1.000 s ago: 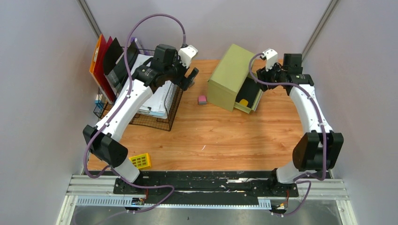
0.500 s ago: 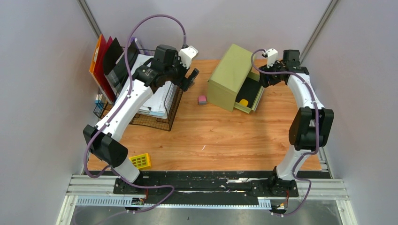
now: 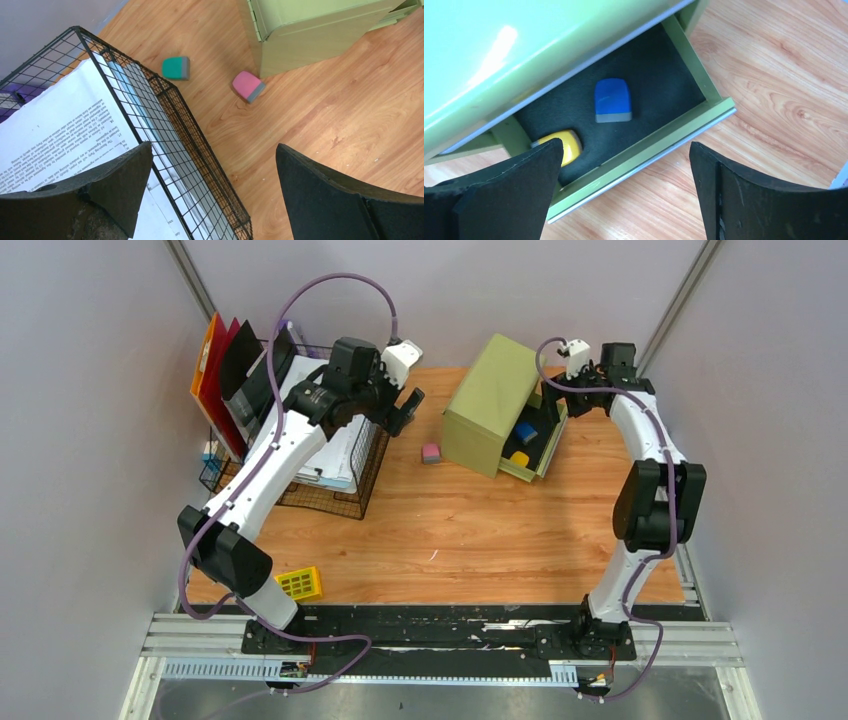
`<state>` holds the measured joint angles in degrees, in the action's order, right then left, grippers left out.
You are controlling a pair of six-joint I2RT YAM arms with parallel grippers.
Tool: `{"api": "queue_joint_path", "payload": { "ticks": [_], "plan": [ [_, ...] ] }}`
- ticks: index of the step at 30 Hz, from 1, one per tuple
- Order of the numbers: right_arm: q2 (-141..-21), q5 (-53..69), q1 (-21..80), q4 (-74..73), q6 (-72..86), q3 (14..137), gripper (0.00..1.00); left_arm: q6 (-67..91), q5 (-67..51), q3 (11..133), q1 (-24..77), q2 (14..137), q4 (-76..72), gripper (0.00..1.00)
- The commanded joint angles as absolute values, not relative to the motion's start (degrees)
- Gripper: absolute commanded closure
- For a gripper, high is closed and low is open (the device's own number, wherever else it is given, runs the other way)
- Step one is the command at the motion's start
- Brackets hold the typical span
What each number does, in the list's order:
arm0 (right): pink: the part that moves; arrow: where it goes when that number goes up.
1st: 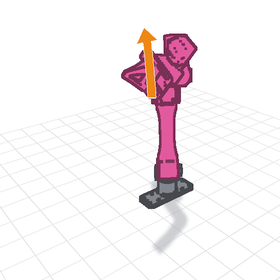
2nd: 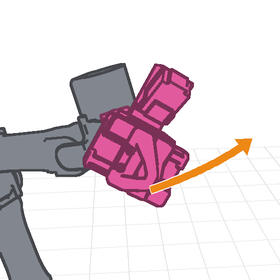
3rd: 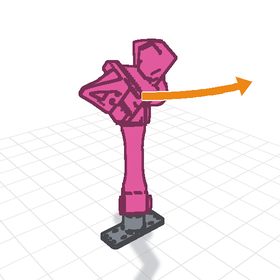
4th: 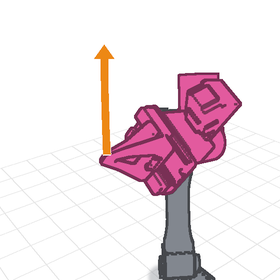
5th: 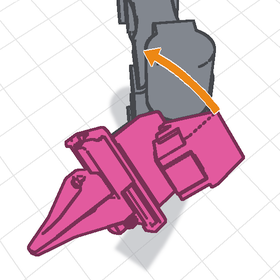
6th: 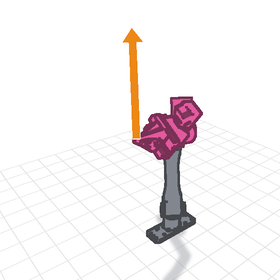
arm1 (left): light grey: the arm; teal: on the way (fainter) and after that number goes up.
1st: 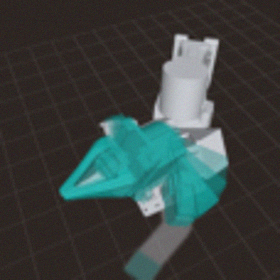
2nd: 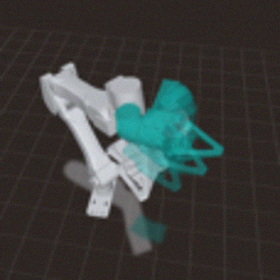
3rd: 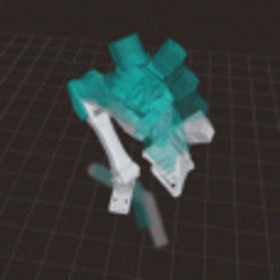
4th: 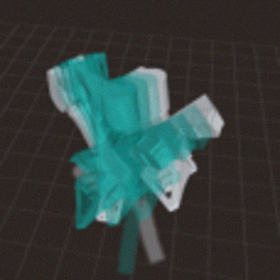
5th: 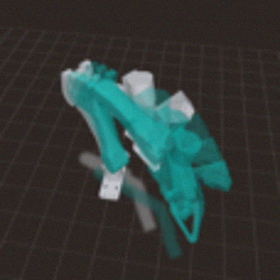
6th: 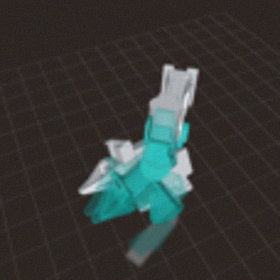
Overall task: Organize the desk
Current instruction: Pick up the stationery from the center of the board.
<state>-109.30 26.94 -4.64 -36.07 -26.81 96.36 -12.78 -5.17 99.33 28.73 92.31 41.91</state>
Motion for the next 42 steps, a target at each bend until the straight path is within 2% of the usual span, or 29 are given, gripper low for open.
{"api": "queue_joint_path", "payload": {
  "ticks": [1,4,10,18,25,33,42],
  "plan": [
    [-99.5,38.5,-4.4,-34.5,-25.4,93.4,0.00,-12.9,-5.7,98.5,28.5,90.1,39.4,0.00],
    [-94.1,45.1,-1.9,-34.4,-26.6,88.8,0.00,-12.6,-5.0,98.3,28.5,90.0,39.1,0.00],
    [-89.1,34.8,16.1,-32.4,-31.1,85.3,0.00,-8.3,-1.4,100.2,27.9,89.7,38.7,0.00],
    [-99.2,31.6,26.9,-34.4,-33.5,93.8,0.00,-3.7,-4.7,104.7,22.2,86.5,39.1,0.00],
    [-111.4,27.7,31.9,-36.2,-38.9,100.8,0.00,-6.3,-6.9,107.3,22.0,84.9,40.4,0.00],
    [-126.7,21.7,32.9,-41.5,-43.1,115.3,0.00,-6.4,-9.4,106.7,21.9,83.8,40.1,0.00],
    [-133.0,13.9,31.5,-41.7,-47.9,119.2,0.00,-7.0,-10.3,105.0,22.0,82.8,39.8,0.00]
  ]
}}
